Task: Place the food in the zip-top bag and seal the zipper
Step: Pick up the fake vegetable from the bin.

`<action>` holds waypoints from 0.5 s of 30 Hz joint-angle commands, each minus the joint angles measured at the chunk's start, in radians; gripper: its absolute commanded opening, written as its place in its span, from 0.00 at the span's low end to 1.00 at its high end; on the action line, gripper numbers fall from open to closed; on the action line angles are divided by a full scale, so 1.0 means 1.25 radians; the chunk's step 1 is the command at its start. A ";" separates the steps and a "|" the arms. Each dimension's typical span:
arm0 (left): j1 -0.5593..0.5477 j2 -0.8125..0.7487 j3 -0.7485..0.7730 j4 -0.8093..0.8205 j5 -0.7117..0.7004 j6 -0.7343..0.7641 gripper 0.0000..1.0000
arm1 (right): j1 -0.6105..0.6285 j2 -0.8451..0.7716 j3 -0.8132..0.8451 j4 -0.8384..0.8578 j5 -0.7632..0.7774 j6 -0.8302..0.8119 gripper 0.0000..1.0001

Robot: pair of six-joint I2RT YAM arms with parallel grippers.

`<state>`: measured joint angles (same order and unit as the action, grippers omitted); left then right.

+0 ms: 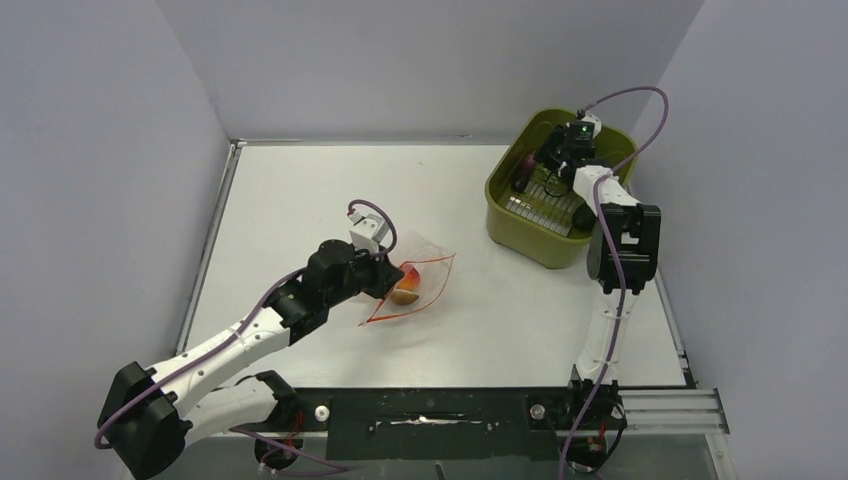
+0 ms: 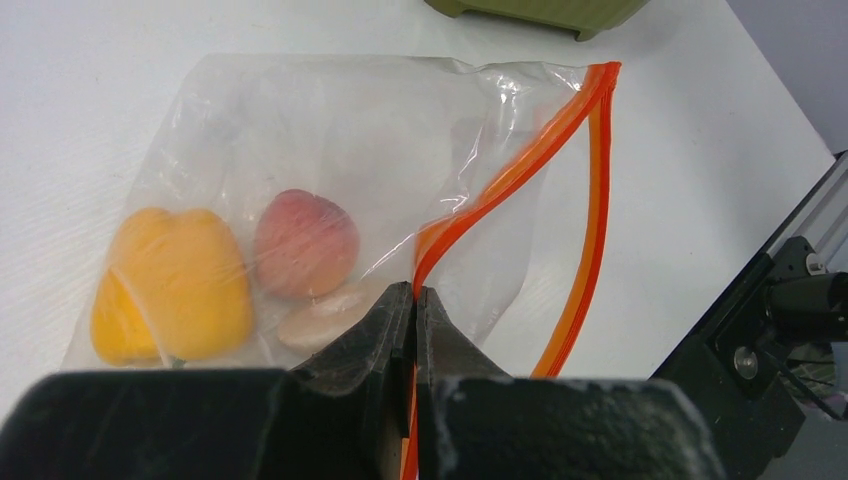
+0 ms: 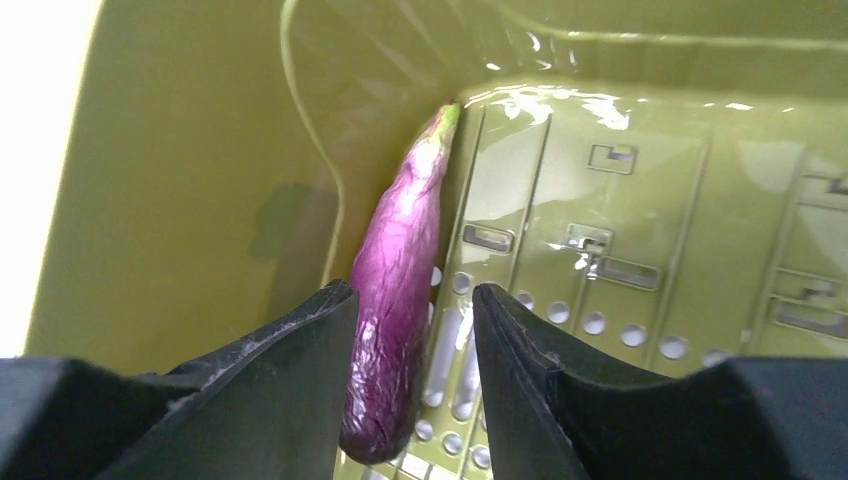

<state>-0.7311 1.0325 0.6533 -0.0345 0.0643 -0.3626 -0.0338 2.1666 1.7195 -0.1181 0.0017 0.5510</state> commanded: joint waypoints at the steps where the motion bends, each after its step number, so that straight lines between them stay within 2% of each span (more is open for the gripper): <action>1: -0.001 -0.012 -0.003 0.097 0.012 -0.041 0.00 | -0.012 0.026 0.035 0.102 -0.067 0.131 0.47; 7: -0.002 -0.013 -0.029 0.135 0.018 -0.082 0.00 | -0.016 0.083 0.043 0.142 -0.111 0.202 0.49; 15: -0.003 -0.010 -0.023 0.119 0.016 -0.083 0.00 | -0.028 0.105 0.014 0.180 -0.148 0.250 0.51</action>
<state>-0.7315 1.0313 0.6121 0.0544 0.0765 -0.4572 -0.0540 2.3024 1.7264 0.0174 -0.1440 0.8215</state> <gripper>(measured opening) 0.016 0.503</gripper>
